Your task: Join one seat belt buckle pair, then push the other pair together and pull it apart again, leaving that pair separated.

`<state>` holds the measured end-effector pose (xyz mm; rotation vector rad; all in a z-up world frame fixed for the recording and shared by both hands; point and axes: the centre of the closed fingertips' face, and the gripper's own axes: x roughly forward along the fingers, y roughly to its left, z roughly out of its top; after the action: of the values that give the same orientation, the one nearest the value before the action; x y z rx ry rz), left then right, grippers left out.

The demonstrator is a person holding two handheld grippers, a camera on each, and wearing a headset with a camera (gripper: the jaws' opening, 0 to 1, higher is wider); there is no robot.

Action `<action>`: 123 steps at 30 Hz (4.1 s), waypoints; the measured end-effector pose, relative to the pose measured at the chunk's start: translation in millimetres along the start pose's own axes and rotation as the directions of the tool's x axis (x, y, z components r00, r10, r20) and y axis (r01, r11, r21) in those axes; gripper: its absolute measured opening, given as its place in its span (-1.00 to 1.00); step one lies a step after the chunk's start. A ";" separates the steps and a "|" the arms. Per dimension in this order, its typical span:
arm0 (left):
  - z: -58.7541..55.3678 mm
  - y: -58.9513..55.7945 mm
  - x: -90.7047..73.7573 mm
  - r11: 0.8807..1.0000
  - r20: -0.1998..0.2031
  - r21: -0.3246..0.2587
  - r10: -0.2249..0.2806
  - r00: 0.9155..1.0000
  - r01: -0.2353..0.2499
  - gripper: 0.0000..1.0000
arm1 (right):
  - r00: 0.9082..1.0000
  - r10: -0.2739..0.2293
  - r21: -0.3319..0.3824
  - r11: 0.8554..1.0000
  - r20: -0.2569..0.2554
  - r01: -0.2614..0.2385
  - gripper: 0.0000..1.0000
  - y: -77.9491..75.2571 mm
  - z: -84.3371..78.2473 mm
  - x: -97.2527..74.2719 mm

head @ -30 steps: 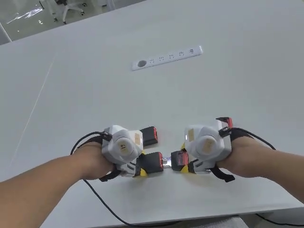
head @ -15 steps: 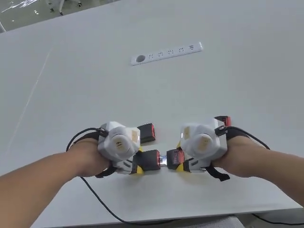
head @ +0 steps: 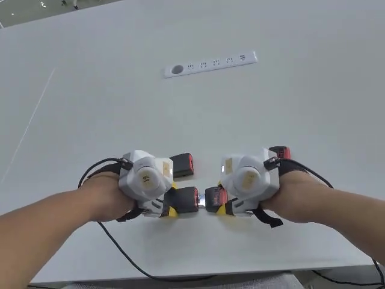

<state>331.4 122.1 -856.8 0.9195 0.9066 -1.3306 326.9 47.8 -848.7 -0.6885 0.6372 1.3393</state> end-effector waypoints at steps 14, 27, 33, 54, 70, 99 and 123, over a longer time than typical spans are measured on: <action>0.4 0.2 -0.1 1.000 -0.001 0.006 0.007 1.000 -0.007 -0.37 | 1.000 -0.004 0.005 1.000 0.005 0.004 -0.42 2.4 5.9 5.3; -0.4 0.4 0.1 1.000 -0.004 0.000 0.002 1.000 -0.002 -0.37 | 1.000 0.003 0.010 1.000 0.003 -0.003 -0.42 0.6 8.2 9.2; 0.0 0.1 -0.6 1.000 0.006 0.000 0.008 1.000 -0.008 -0.36 | 1.000 0.009 0.013 1.000 -0.008 -0.009 -0.41 1.0 7.2 9.2; -2.2 -0.1 -1.6 1.000 0.021 -0.012 0.003 1.000 -0.003 -0.36 | 1.000 0.031 -0.008 0.999 0.004 -0.031 -0.40 -0.3 6.4 4.9; -3.6 -0.7 -1.9 0.999 -0.009 -0.036 0.007 1.000 -0.007 -0.33 | 0.999 0.037 -0.032 0.999 -0.026 -0.038 -0.37 0.2 7.3 6.5; 23.8 19.9 -41.1 0.991 0.077 -0.036 0.134 0.988 -0.131 -0.26 | 1.000 0.010 -0.041 0.999 0.018 -0.009 -0.37 -4.9 35.3 -21.2; 14.8 87.9 -34.5 0.987 0.068 -0.073 0.151 0.986 -0.146 -0.17 | 0.985 -0.118 0.026 0.992 -0.128 0.122 -0.29 -89.2 -49.4 -81.9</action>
<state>418.2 123.9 -816.9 0.8636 0.8066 -1.1911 404.2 -51.1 -811.7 -0.7774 0.7070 1.1776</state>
